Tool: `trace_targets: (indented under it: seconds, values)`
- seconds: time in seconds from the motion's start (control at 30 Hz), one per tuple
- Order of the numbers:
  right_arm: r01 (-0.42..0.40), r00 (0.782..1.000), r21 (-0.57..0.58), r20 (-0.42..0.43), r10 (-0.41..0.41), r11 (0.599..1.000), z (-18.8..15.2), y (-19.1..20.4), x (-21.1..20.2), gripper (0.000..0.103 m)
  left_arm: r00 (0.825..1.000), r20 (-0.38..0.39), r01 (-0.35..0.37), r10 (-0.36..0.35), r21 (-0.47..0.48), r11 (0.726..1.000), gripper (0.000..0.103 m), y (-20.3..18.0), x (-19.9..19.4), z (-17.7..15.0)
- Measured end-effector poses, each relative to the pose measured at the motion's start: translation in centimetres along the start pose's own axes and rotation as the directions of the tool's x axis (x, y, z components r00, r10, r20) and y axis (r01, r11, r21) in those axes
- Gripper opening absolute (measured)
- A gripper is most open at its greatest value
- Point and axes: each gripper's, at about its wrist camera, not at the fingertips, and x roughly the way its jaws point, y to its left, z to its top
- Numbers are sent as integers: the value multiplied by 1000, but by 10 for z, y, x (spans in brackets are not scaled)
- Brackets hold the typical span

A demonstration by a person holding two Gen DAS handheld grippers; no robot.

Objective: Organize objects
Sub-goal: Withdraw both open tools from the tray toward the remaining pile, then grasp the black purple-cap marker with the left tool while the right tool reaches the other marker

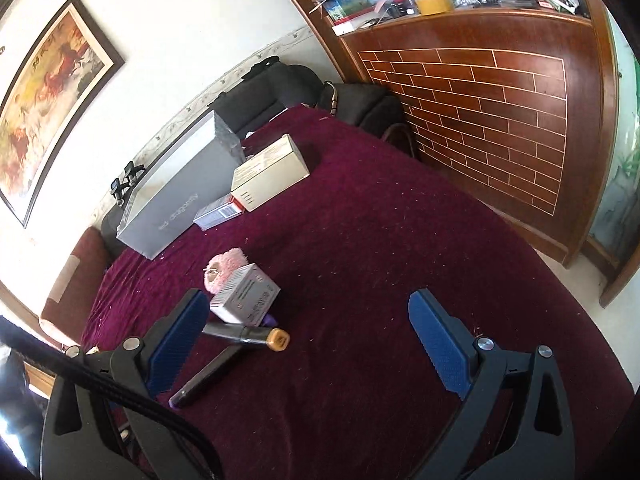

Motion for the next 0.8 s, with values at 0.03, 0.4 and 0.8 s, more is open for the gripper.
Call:
trace_targets:
  seconds: [0.03,0.4,0.8]
  values:
    - [-3,1000,6,-4,3,1000,0,-3,2,100,1000,8,-8,8,30,1000,54,-4,6,5]
    - [-17,1000,46,-17,18,999,2,-13,6,100,996,-19,94,-93,82,992,54,-29,43,10]
    - [-6,998,78,-69,12,997,-1,-24,18,100,990,-53,135,-133,47,990,11,-21,11,-15]
